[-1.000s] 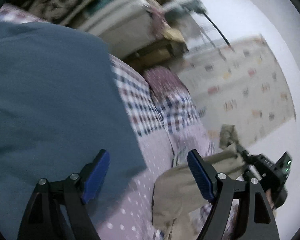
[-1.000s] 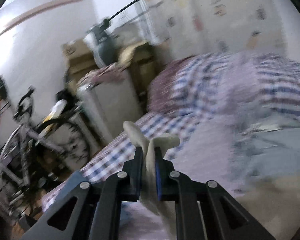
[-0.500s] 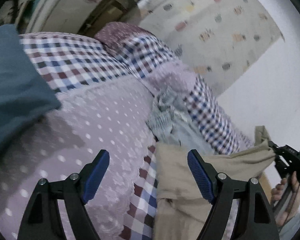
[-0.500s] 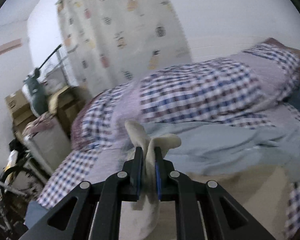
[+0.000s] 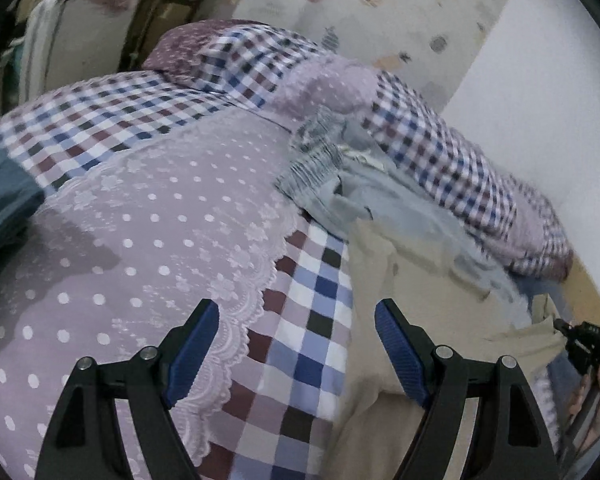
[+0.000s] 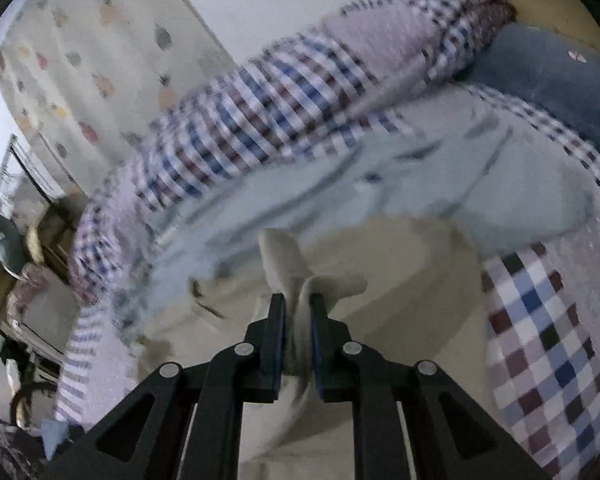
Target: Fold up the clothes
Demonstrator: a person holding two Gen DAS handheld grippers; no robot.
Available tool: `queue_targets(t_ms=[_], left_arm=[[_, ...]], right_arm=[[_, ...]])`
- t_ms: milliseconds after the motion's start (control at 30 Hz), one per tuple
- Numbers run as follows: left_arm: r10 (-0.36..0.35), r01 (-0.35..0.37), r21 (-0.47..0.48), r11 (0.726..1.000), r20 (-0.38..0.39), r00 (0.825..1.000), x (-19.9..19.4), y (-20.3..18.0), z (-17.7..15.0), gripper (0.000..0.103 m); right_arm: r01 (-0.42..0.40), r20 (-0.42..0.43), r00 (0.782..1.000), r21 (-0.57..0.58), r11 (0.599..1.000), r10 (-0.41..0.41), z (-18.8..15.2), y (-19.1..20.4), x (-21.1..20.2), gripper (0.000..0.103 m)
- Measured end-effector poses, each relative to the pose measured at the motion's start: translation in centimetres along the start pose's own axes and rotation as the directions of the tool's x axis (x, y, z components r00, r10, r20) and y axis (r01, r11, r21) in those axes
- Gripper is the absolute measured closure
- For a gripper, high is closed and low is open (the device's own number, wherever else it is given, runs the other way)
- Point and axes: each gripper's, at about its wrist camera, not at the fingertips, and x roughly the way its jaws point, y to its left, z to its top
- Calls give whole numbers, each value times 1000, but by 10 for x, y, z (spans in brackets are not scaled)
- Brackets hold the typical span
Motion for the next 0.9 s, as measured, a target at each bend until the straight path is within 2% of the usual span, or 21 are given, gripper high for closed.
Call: queue_targets(t_ms=[167,267,333,400,500,567,600,667,700,733,767,867,900], left_arm=[[0,7,144,990,-45,999,7,-25,-11,20],[2,22,293,956,-82,997,11,-47,-23,20],[16,21,362,932,-100,995,13,-57,-31,20],[32,20,426,905,-115,993,17,-67,-40,22],[39,27,480,877,-127,991,21,-78,-49,29],[49,25,506,862,-132,990,26,-82,-53,30],[60,18,519,855,-134,989,30,-84,-55,32],[83,6,545,839,-139,987,38,-88,-59,49],[93,2,545,838,-148,985,42,-87,-60,67],[103,-1,545,838,-157,982,46,-86,-61,75],[113,-5,545,838,-166,980,50,-85,-62,76],[85,8,505,863,-161,983,50,-80,-60,85],[50,30,459,888,-161,986,48,-74,-56,89]], right_arm=[[43,-44,998,18,999,-42,-8,-23,8,88],[116,-62,991,-12,993,-116,-11,-31,4,82],[173,-69,982,-34,984,-175,-12,-36,1,71],[170,-69,982,-57,984,-174,-11,-27,-1,49],[153,-68,985,-90,984,-159,-9,-10,-4,48],[142,-68,986,-113,984,-150,-8,1,-5,47],[136,-67,987,-124,983,-145,-7,7,-6,45],[105,-75,990,-155,982,-118,-7,25,-3,44],[79,-97,990,-191,978,-99,-10,43,7,43],[54,-122,989,-231,972,-84,-16,62,20,42],[28,-148,986,-270,963,-70,-21,82,33,41],[-54,-228,973,-379,924,-36,-36,141,70,38],[-84,-255,966,-412,907,-27,-41,160,83,37]])
